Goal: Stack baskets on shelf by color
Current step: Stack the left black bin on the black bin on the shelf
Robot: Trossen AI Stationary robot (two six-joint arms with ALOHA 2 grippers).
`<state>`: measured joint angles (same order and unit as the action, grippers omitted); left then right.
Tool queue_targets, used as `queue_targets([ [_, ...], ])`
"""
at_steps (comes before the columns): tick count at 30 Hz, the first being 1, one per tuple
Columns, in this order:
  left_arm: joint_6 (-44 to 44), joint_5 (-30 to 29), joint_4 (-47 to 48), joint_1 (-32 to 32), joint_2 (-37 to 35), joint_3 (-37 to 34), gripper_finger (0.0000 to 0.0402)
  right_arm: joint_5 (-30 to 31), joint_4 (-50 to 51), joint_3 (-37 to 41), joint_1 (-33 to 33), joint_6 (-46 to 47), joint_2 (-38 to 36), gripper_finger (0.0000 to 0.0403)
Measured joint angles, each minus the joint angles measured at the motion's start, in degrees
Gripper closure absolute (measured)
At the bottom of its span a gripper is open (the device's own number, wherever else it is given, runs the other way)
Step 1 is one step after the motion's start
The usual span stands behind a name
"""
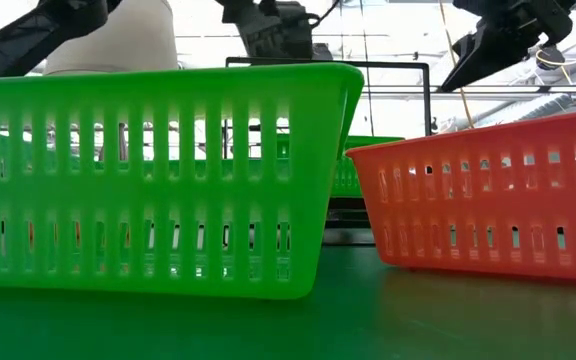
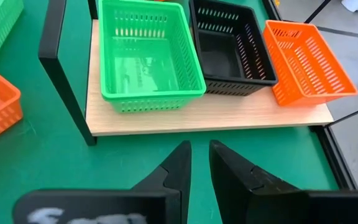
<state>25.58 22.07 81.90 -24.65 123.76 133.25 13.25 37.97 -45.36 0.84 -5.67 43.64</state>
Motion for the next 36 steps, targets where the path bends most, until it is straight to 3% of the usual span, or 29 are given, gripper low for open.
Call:
queue_targets([
  [5, -5.9, -9.9, -0.4, 6.0, -0.2, -0.1, 0.0396, -0.1, 0.0, 0.8, 0.0, 0.9, 0.0, 0.0349],
  [12, -22.9, -30.8, 8.0, 12.3, -0.2, -0.1, 0.0396, -1.5, -1.0, 2.3, 0.0, 2.0, 0.0, 0.0349],
  [21, -29.3, -37.6, 8.0, 16.8, -0.5, -4.7, 0.0396, -2.5, -3.5, 3.8, 0.0, 2.0, 0.0, 0.0349],
  [25, -34.4, -40.0, 3.4, 17.5, -6.0, -15.9, 0.0396, -4.1, -5.1, 3.8, 0.0, 2.0, 0.0, 0.0349],
  [28, -39.7, -40.8, -1.5, 17.5, -13.1, -28.3, 0.0396, -5.1, -5.2, 3.8, 0.0, 2.0, 0.0, 0.0349],
  [31, -41.3, -40.5, -12.8, 18.1, -22.7, -40.7, 0.0396, -6.0, -5.2, 3.8, 0.0, 2.0, 0.0, 0.0349],
  [36, -34.3, -41.5, -34.9, 17.9, -36.0, -59.8, 0.0396, -6.0, -7.9, 3.8, 0.0, 1.8, 0.0, 0.0349],
])
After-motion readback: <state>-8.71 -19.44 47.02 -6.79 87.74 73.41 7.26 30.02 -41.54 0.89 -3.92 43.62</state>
